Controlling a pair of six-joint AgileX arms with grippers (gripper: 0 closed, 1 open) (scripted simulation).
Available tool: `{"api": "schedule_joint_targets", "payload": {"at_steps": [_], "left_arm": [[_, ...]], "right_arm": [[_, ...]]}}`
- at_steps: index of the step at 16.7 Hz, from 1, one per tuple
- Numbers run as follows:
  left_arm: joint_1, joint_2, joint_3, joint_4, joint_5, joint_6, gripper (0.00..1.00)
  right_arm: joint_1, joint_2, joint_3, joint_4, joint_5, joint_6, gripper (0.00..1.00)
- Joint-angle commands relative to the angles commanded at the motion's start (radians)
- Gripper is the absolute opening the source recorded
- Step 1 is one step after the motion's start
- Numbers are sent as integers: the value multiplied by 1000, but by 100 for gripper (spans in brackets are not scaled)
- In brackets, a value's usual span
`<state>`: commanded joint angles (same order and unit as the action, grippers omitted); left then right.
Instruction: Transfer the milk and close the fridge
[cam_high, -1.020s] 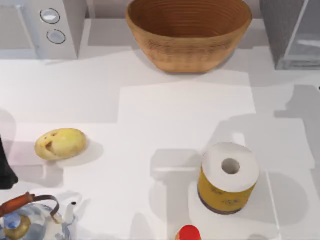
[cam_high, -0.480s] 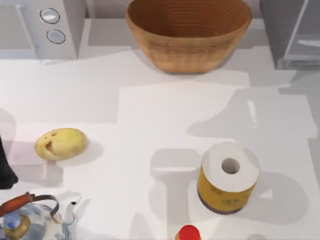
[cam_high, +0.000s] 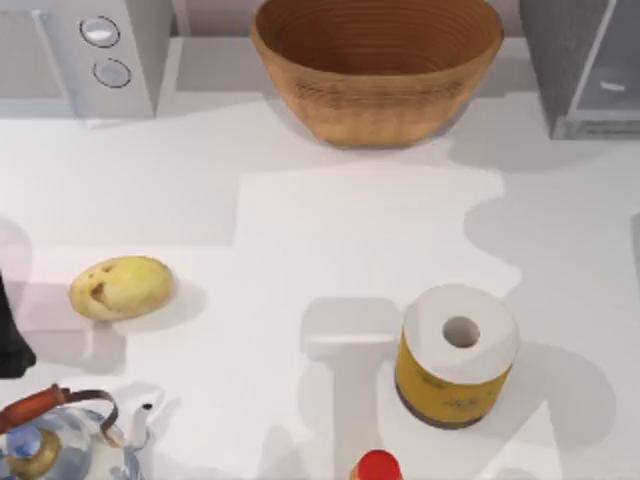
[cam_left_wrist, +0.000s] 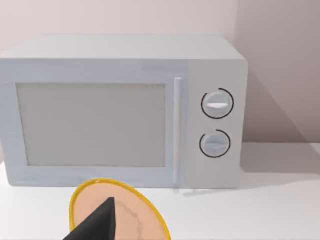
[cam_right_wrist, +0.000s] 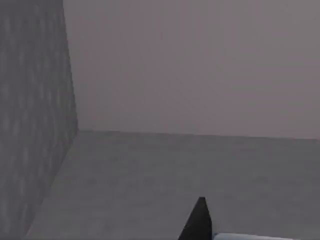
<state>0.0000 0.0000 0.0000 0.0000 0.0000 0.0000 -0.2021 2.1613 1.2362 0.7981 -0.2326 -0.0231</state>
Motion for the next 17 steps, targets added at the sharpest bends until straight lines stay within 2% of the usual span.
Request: {"api": "schedule_joint_targets", "payload": {"at_steps": [3, 13, 17], "left_arm": [[0, 0, 0, 0, 0, 0, 100], [0, 0, 0, 0, 0, 0, 100], [0, 0, 0, 0, 0, 0, 100]], "right_arm": [[-28, 64, 66, -52, -46, -7, 0], [-29, 66, 68, -55, -48, -7, 0], [-29, 66, 68, -55, -48, -7, 30]]}}
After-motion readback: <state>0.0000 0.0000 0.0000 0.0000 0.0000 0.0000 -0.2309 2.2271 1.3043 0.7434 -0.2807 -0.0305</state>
